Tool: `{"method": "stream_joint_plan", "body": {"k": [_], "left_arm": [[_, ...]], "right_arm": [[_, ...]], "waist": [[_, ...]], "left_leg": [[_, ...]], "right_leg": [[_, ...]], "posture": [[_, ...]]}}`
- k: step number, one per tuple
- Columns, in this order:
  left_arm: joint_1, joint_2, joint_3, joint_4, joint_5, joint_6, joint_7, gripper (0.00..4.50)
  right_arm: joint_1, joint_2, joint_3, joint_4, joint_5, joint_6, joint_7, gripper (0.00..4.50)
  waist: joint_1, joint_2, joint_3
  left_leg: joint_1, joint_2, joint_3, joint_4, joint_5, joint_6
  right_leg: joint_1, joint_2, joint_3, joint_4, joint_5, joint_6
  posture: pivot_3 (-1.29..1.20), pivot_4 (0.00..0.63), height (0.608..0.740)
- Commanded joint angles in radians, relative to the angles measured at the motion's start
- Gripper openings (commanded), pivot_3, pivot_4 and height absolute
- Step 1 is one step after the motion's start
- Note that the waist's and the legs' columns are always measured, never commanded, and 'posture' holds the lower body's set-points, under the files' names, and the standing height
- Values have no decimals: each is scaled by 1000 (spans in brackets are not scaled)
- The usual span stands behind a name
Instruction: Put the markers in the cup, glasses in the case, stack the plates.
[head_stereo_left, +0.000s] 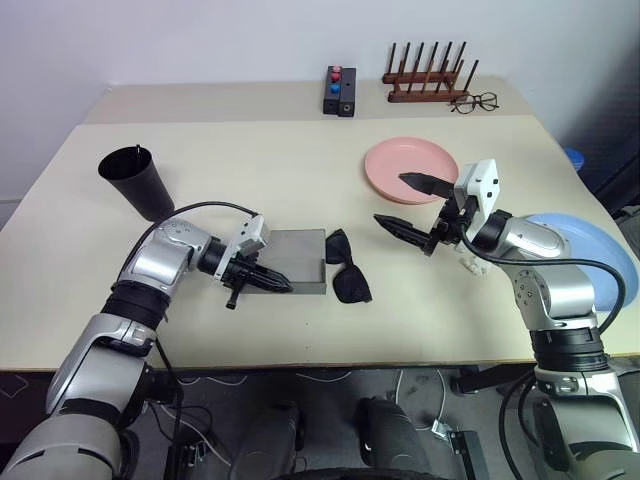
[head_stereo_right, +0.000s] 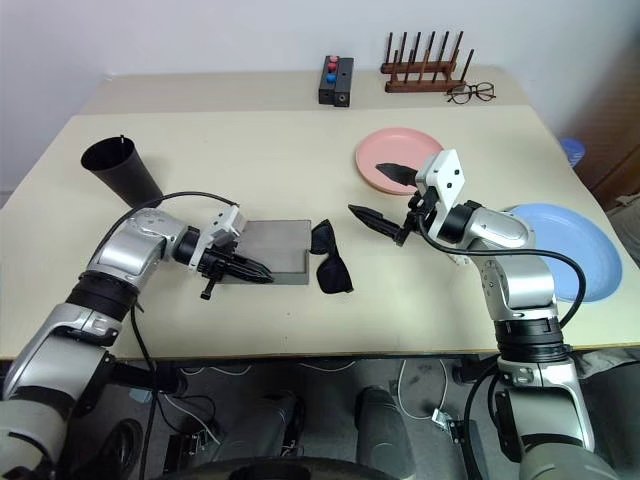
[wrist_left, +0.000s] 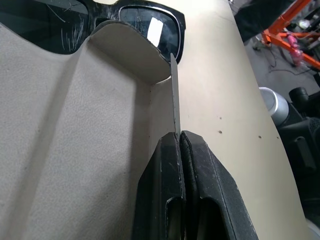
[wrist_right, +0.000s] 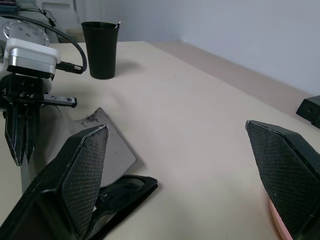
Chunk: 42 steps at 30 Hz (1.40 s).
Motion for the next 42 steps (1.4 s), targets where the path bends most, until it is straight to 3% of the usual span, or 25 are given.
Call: {"method": "stream_joint_plan", "body": {"k": [1,4,6,8,14,20,29,32,36,42], "left_arm": [[1,-2,-15,9,39,-10,-3,46],[-6,2,-7,18,43,-11,-8,46],[-13,0,2,25,43,-23,-8,587],[-18,-3,9,27,40,-26,-13,1388],[-21,13,37,-24,12,20,-25,4342],[12,75,148,-182,-93,150,-4,4431],[116,153,301,-388,-235,284,64,4431],[203,199,406,-451,-290,253,75,4431],[244,220,465,-483,-348,278,93,4431],[352,248,557,-501,-330,143,131,4431]], "right_arm": [[-8,-5,-20,-35,13,-6,-4,4500],[-7,-4,-19,-34,12,-8,-3,4500],[-8,-4,-18,-31,10,-10,-2,4500],[-10,-3,-16,-27,9,-12,-1,4500],[-2,-3,-7,-53,30,94,-32,4500],[-7,-1,15,-179,63,459,-199,4500],[-105,29,109,-329,30,773,-388,4500],[-135,66,153,-366,22,894,-463,4500],[-161,117,118,-367,48,990,-508,4500],[-289,185,105,-303,26,1286,-604,4500]], "waist": [[0,0,0],[-2,0,0],[-3,0,0],[-6,0,0],[-10,0,0],[-24,0,0],[-27,0,1],[-30,0,1],[-23,0,1],[-27,1,1]], "left_leg": [[0,0,0,0,0,0],[0,0,0,0,0,0],[0,0,0,0,0,0],[0,0,0,0,0,0],[-1,1,0,-1,0,0],[-5,1,0,-1,0,-1],[-5,1,0,-3,0,0],[-6,2,0,-4,1,-2],[-8,1,1,-4,2,-3],[-8,2,0,-4,2,-4]], "right_leg": [[0,0,0,0,0,0],[0,0,0,0,0,0],[0,0,0,0,0,0],[-1,0,0,0,0,0],[-2,1,0,-1,0,0],[-6,0,1,0,0,0],[-8,0,2,0,0,0],[-9,-1,2,-1,0,0],[-11,-2,2,-1,0,0],[-11,-2,1,-1,0,-1]], "posture": [[0,150,740],[0,150,740],[0,150,740],[0,150,740],[0,150,740],[0,150,740],[0,150,740],[0,150,740],[0,150,740],[0,150,740]]}}
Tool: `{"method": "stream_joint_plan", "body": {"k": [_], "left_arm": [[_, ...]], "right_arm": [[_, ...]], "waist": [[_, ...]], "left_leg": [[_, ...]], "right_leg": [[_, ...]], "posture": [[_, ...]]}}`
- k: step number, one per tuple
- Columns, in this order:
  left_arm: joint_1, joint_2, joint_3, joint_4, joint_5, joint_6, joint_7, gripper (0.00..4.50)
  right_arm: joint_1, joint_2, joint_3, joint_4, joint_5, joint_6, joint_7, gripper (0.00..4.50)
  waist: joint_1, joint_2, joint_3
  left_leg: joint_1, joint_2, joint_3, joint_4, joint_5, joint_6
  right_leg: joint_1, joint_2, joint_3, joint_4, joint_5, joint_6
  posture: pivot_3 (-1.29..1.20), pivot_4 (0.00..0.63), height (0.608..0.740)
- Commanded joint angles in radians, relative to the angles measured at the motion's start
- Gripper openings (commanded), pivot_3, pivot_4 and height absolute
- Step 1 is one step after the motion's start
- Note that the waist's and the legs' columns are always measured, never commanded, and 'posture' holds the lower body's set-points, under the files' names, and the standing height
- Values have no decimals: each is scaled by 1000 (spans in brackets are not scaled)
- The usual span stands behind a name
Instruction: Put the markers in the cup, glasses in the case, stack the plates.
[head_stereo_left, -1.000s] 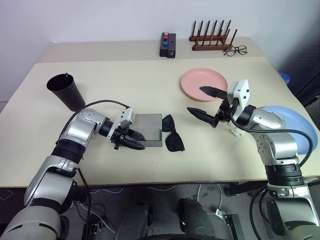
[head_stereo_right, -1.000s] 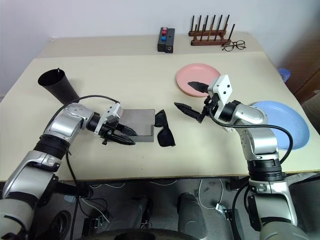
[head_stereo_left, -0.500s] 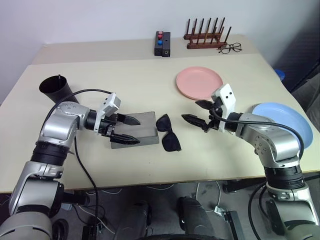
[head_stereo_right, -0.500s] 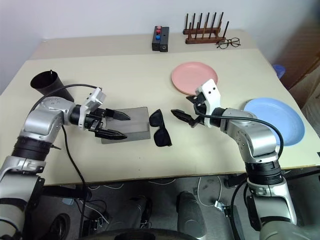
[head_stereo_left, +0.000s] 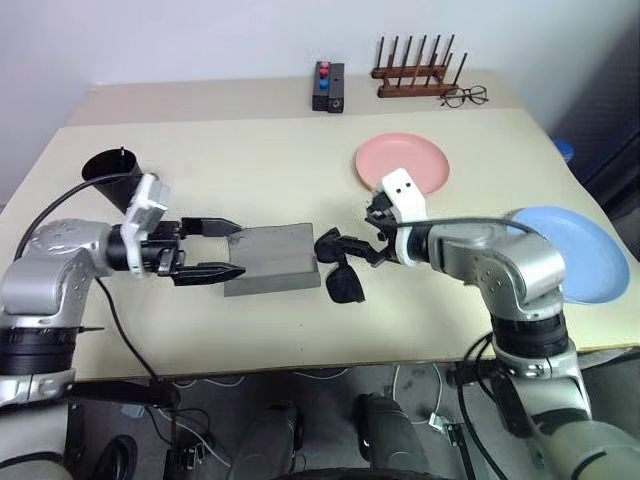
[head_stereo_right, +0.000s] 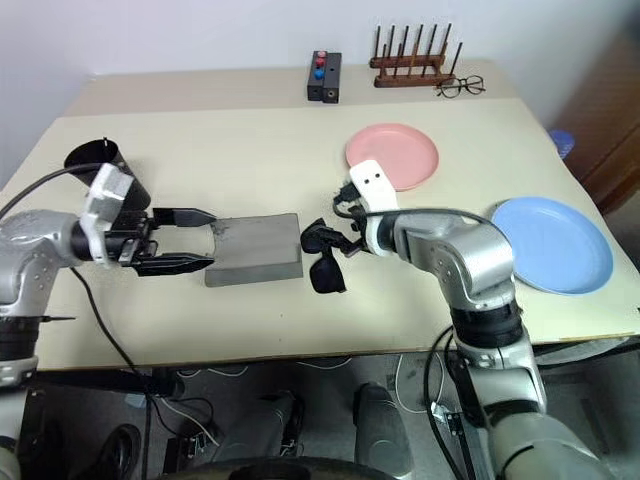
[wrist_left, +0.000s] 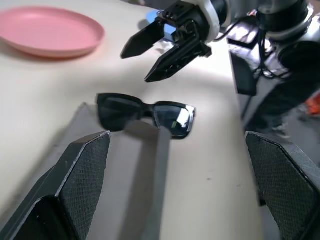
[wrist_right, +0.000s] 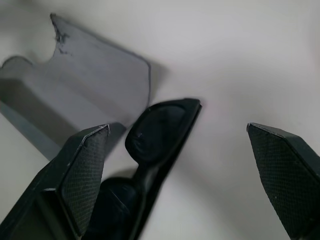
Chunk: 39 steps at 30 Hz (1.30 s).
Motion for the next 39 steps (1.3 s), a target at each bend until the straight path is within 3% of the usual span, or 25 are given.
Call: {"method": "stream_joint_plan", "body": {"k": [1,24,27,33,39], "left_arm": [[29,24,55,-28,-9,-57,21,4431],[64,8,42,-94,-54,-69,113,4431],[59,7,40,-97,-53,-70,115,4500],[44,14,39,-104,-61,-56,116,4500],[41,17,38,-99,-58,-58,117,4500]], "right_arm": [[-37,47,-42,6,-1,136,-36,4500],[-6,195,20,50,27,191,-217,4500],[6,206,28,55,24,191,-231,3620],[12,184,68,46,30,191,-225,557],[0,171,72,48,29,191,-223,557]], "waist": [[0,0,0],[-5,0,0],[-5,0,0],[-5,1,0],[-5,0,0]], "left_leg": [[0,0,0,0,0,0],[-1,0,0,-1,-1,2],[-1,0,0,-1,-1,2],[-1,0,0,-1,-1,3],[2,0,0,-1,-2,3]], "right_leg": [[0,0,0,0,0,0],[-1,0,0,0,0,0],[-1,0,0,0,0,0],[-1,2,0,0,0,0],[2,2,0,-1,0,0]], "posture": [[0,150,740],[0,150,740],[0,150,740],[0,150,740],[0,150,740]]}}
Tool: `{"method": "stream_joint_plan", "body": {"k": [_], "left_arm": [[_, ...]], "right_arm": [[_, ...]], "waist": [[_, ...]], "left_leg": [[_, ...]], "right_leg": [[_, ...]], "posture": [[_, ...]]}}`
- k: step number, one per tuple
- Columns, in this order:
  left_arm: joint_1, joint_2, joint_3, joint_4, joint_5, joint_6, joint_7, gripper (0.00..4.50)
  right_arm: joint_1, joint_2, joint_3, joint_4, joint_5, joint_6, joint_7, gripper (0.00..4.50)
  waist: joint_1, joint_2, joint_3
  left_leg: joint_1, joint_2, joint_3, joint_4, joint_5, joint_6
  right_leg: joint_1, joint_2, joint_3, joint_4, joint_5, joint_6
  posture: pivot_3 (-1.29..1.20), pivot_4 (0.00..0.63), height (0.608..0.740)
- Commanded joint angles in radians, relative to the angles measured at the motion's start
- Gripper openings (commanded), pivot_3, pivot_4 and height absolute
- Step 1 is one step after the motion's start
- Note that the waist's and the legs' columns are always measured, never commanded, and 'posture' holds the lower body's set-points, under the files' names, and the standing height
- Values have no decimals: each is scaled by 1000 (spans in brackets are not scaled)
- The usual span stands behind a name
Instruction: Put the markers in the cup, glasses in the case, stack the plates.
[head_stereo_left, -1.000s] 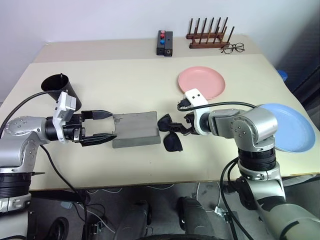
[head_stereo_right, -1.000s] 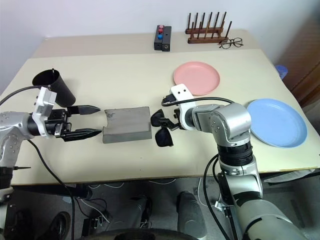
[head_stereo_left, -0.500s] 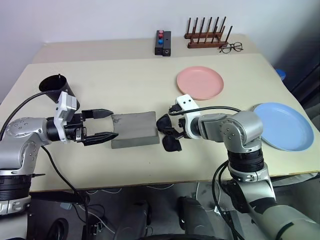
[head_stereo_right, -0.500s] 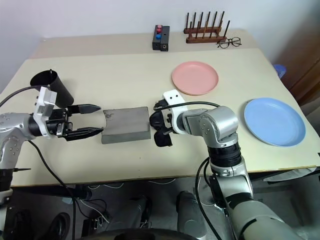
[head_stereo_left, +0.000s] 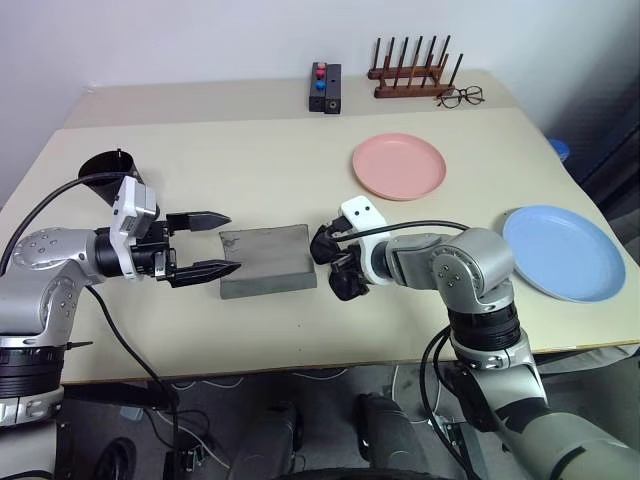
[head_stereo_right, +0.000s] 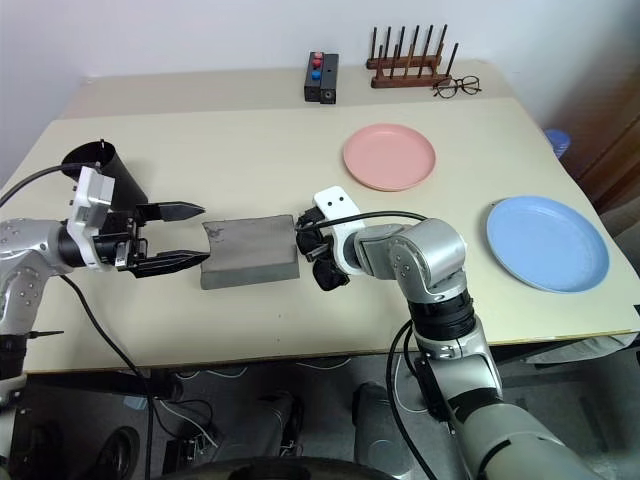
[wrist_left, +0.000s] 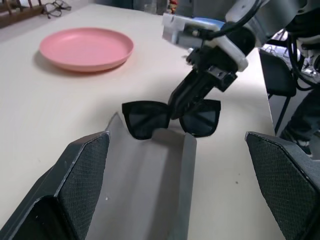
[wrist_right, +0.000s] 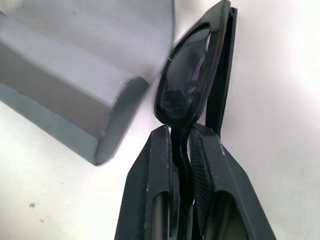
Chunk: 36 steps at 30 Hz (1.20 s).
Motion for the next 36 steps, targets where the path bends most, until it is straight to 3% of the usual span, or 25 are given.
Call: {"method": "stream_joint_plan", "body": {"k": [1,12,15,19,22,25,30,35,36], "left_arm": [[-14,11,14,-18,-17,-13,3,4500],[-21,7,6,-10,-10,-18,14,4500],[-23,5,9,-7,-11,-20,19,4500],[-33,10,23,16,-10,-32,23,4500],[-42,18,34,32,-22,-18,26,4500],[-43,38,59,42,-27,-9,33,4500],[-8,56,93,10,-53,22,54,4500],[11,53,89,-7,-60,25,70,4500],[15,51,88,-12,-59,25,73,4500]], "right_arm": [[-10,-20,19,-1,-8,8,-1,557],[-51,-131,39,52,-75,-59,19,557],[-73,-191,63,67,-113,-149,36,557],[-86,-297,153,51,-159,-412,183,557],[-70,-286,108,56,-130,-515,265,557],[-52,-289,108,56,-159,-750,360,557],[-65,-323,169,121,-232,-833,437,557],[-93,-291,137,222,-265,-812,422,557],[-100,-288,132,243,-281,-807,409,1090]], "waist": [[0,0,0],[6,0,0],[5,0,0],[2,0,1],[-5,0,1],[-5,0,1],[0,0,1],[4,0,1],[4,0,1]], "left_leg": [[0,0,0,0,0,0],[0,0,0,0,0,0],[0,0,0,0,0,0],[-1,0,0,0,0,0],[-1,1,0,-1,0,0],[-2,1,0,-2,0,0],[-2,1,0,-2,0,0],[-3,1,0,-1,0,-1],[-2,1,0,-1,1,-1]], "right_leg": [[0,0,0,0,0,0],[0,0,0,-1,0,0],[0,0,0,-1,0,0],[-1,0,0,-1,0,0],[-1,1,0,-2,0,0],[-2,1,0,-2,0,0],[-2,1,0,-2,0,0],[-2,1,0,-3,0,0],[-2,1,0,-3,0,0]], "posture": [[0,150,740],[0,150,740],[0,150,740],[0,150,740],[0,150,740],[0,150,740],[0,150,740],[0,150,740],[0,150,740]]}}
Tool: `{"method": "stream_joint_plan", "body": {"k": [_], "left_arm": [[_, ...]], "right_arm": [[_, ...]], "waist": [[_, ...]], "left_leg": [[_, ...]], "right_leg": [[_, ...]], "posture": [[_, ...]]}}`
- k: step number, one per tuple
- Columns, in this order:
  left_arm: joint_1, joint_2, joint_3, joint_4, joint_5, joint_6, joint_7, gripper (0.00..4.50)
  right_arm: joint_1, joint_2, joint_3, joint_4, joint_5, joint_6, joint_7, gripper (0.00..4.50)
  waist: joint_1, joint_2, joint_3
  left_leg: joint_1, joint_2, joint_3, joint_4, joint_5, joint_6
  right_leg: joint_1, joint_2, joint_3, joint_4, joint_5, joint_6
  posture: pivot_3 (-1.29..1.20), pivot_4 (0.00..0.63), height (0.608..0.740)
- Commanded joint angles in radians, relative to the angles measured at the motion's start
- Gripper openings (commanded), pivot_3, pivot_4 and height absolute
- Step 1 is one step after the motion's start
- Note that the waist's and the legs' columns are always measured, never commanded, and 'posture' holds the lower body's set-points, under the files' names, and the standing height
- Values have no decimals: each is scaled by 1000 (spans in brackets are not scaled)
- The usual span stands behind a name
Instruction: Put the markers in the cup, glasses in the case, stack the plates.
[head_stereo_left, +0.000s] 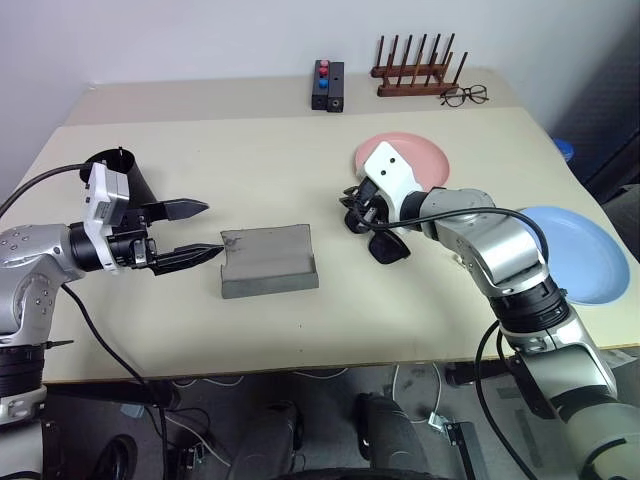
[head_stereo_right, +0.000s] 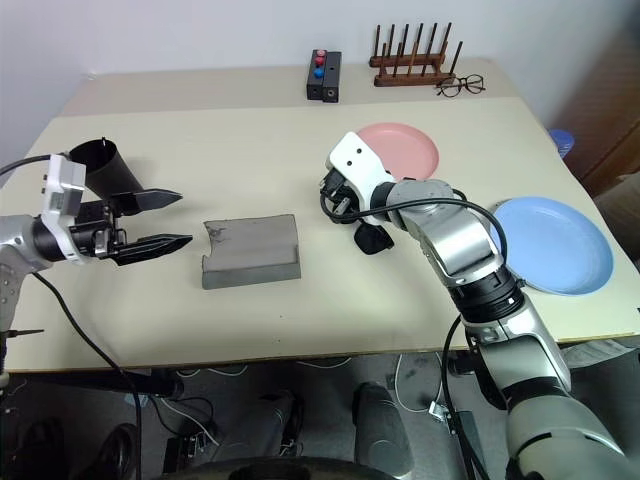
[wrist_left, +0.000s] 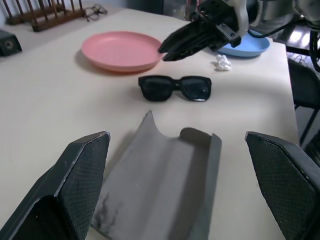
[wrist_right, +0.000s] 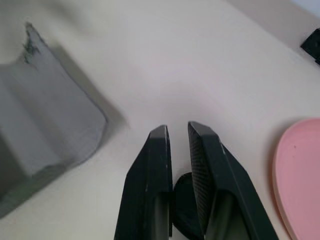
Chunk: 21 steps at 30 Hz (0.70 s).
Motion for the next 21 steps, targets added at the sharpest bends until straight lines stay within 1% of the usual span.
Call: {"method": "stream_joint_plan", "body": {"k": [1,3,4,5,7,8,11,14,17,20,21], "left_arm": [[11,3,23,-45,-26,6,13,4500],[14,1,22,-53,-31,13,17,4500],[16,2,21,-55,-33,16,18,4500],[16,3,20,-55,-34,17,19,4500],[15,5,17,-53,-38,24,18,4500],[13,6,15,-51,-39,26,18,4500],[2,3,6,-40,-35,24,15,4500],[-4,0,-2,-36,-32,20,15,4500],[-8,-1,-6,-35,-34,23,16,4500],[-7,-1,-10,-37,-34,24,17,4500],[-7,-1,-11,-39,-33,23,18,4500]], "right_arm": [[-51,12,-53,66,-30,73,-39,1375],[-66,3,-53,78,-47,136,-53,2216],[-72,10,-64,77,-48,166,-66,2797],[-81,14,-63,70,-61,189,-83,3277],[-110,5,-30,62,-68,271,-66,4196],[-123,30,-67,49,-37,325,-69,4402],[-161,18,-45,-3,-34,427,-61,4402],[-183,-1,6,-6,-16,559,-32,4402],[-185,2,16,15,-24,587,-38,4402],[-206,2,23,90,-32,599,-41,4402],[-215,12,8,117,-27,615,-43,4402]], "waist": [[-1,0,0],[0,0,0],[0,0,0],[0,0,0],[-1,1,0],[-4,1,0],[-5,1,1],[-3,1,1],[-1,1,1],[-2,1,1],[-2,1,1]], "left_leg": [[0,0,0,0,1,-1],[0,0,0,0,2,-3],[-1,0,0,0,2,-3],[-2,0,0,0,2,-3],[-3,0,0,0,2,-4],[-3,0,0,0,2,-4],[-3,0,0,-1,2,-4],[-4,0,0,0,2,-4],[-4,0,0,0,2,-3],[-4,0,0,0,2,-3],[-4,0,0,0,2,-3]], "right_leg": [[0,0,0,0,0,0],[0,0,0,0,0,0],[-1,0,0,0,0,0],[-2,0,0,0,0,0],[-3,-1,0,0,0,0],[-3,-1,0,0,0,0],[-4,-1,0,0,0,0],[-4,-2,0,0,0,0],[-3,-2,0,0,0,0],[-4,-3,0,0,0,0],[-4,-3,0,0,0,0]], "posture": [[0,150,740],[0,150,740],[0,150,740],[0,150,740],[0,150,740],[0,150,740],[0,150,740],[0,150,740],[0,150,740],[0,150,740],[0,150,740]]}}
